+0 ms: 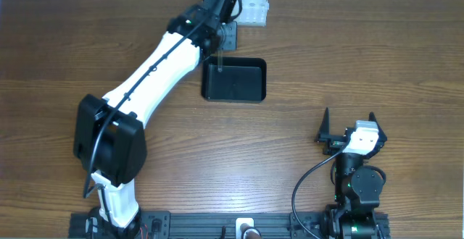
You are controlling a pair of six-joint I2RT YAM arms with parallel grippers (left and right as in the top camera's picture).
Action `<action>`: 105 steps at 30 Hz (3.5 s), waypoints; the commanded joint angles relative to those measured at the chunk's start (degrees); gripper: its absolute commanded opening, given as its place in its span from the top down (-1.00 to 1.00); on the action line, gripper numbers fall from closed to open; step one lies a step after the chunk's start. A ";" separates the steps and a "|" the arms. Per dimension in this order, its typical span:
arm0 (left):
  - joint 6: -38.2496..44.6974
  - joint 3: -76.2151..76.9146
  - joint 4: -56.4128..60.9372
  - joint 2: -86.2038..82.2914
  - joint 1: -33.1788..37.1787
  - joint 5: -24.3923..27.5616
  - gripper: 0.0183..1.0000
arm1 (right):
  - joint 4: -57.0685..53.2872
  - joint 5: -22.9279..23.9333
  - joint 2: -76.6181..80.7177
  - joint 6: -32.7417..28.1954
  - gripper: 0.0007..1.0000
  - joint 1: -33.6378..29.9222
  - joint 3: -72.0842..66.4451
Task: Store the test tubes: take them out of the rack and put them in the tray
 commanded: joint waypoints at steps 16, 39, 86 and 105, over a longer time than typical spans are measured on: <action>-1.77 -1.18 -0.90 7.45 -0.83 -3.19 0.95 | -0.07 -0.24 -0.35 0.15 -0.98 -0.33 -0.42; -3.50 -1.33 -1.95 10.91 -1.38 0.46 0.94 | -0.09 -0.24 -0.35 0.15 -0.99 -0.33 -0.42; 10.58 -1.31 24.30 -0.57 2.86 -6.51 -0.39 | -0.09 -0.26 -0.35 0.15 -0.98 -0.33 -0.42; 18.10 -1.31 43.65 4.96 5.46 0.15 -0.99 | -0.09 -0.24 -0.35 0.15 -0.98 -0.33 -0.42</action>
